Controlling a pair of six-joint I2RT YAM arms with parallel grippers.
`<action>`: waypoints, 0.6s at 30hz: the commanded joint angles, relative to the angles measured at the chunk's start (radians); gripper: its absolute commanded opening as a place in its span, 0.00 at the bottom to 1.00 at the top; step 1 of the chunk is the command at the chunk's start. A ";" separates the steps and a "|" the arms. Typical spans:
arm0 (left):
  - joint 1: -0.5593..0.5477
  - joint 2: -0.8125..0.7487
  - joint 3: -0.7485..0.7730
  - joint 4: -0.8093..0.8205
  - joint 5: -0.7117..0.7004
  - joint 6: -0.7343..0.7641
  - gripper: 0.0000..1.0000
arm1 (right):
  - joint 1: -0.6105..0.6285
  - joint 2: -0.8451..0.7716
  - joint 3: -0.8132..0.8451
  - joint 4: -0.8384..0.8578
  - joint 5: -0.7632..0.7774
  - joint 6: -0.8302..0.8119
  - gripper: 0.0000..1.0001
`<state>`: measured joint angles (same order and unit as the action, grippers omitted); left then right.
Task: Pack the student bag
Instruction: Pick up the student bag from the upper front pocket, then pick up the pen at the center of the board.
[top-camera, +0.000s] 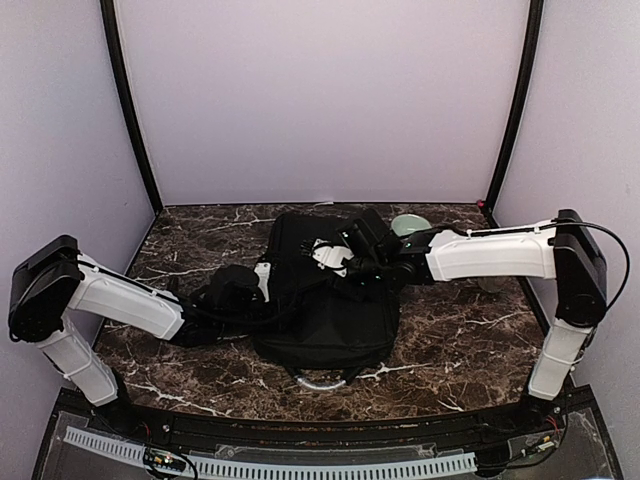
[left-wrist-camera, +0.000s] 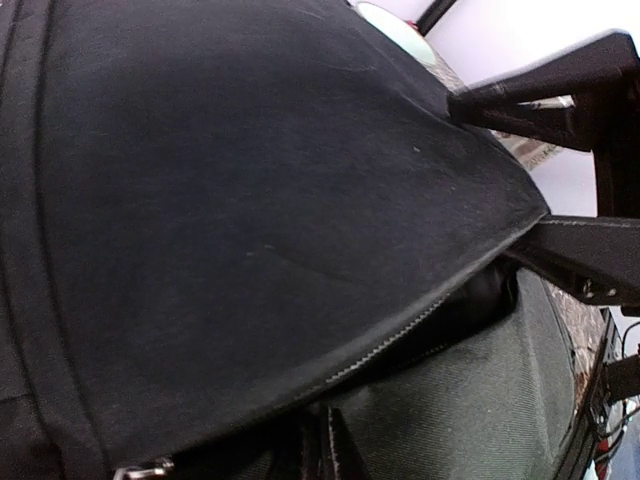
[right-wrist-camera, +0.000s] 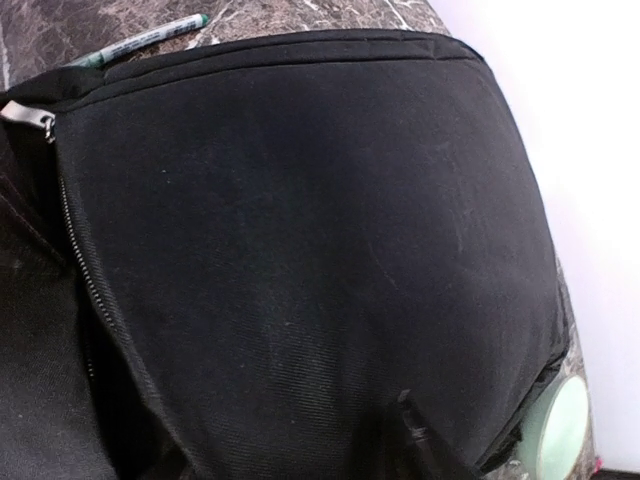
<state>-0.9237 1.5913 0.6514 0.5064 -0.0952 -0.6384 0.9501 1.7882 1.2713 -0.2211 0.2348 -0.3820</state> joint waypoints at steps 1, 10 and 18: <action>0.002 -0.012 -0.002 -0.116 -0.099 -0.016 0.04 | -0.036 -0.015 -0.002 -0.013 0.019 0.010 0.38; -0.027 -0.142 0.118 -0.318 -0.093 0.170 0.19 | -0.036 -0.009 0.034 -0.039 -0.081 0.039 0.12; -0.027 -0.345 0.142 -0.626 -0.270 0.160 0.34 | -0.036 0.012 0.075 -0.080 -0.118 0.051 0.07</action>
<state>-0.9474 1.3437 0.7658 0.1066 -0.2253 -0.4862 0.9245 1.7969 1.3056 -0.2836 0.1356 -0.3573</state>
